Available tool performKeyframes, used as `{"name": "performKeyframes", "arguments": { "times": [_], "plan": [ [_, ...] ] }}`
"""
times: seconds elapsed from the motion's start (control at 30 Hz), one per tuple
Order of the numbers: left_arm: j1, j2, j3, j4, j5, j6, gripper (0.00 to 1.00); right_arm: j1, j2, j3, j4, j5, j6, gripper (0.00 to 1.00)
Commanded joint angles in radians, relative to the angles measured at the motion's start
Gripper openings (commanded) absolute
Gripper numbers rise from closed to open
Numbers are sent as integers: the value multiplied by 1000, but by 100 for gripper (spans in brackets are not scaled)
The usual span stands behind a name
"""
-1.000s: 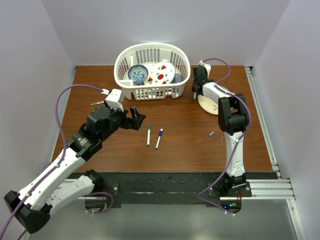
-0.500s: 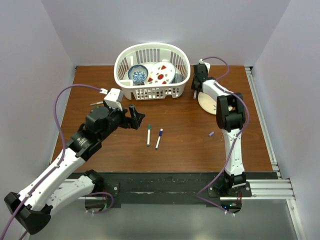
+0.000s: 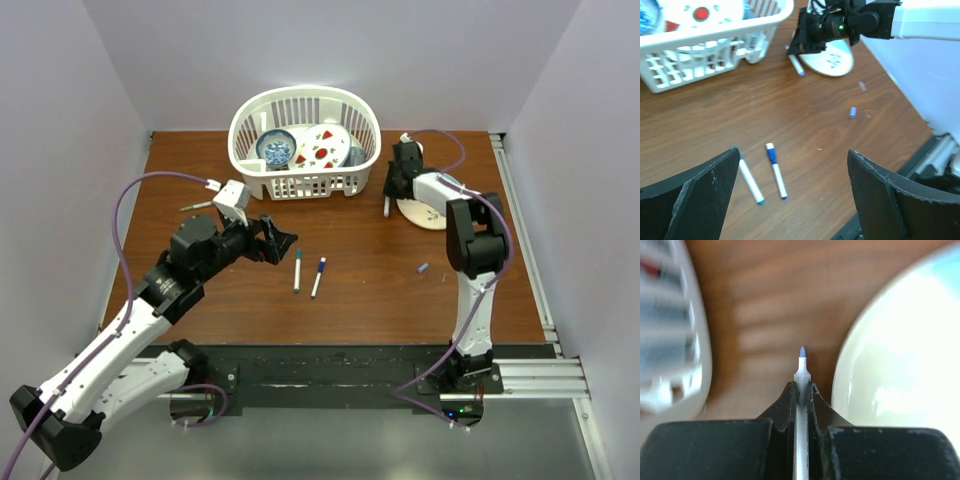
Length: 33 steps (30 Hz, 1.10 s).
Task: Insert the pens into the pen caps
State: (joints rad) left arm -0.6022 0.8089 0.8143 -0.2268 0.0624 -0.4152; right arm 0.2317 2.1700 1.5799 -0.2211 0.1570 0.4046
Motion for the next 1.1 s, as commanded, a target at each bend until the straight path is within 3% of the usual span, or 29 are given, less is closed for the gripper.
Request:
{"name": "performKeyframes", "arguments": {
  "times": [0.0,0.17,0.3,0.5,0.7,1.07],
  "plan": [
    [5,-1,-56,121,157,-110,91,9,-209,-209,107,-111,82,0],
    [5,59,-194,305,292,-276,85,17,-390,-480,218,-203,155,0],
    [5,172,-271,508,413,-371,83,34,-554,-743,411,-311,268,0],
    [1,318,-316,820,507,-474,82,116,-837,-963,638,-359,411,0],
    [-5,469,-297,1038,565,-533,80,215,-1048,-1047,701,-304,482,0],
    [-41,662,-195,1308,632,-606,76,279,-1170,-1075,718,-309,548,0]
  ]
}}
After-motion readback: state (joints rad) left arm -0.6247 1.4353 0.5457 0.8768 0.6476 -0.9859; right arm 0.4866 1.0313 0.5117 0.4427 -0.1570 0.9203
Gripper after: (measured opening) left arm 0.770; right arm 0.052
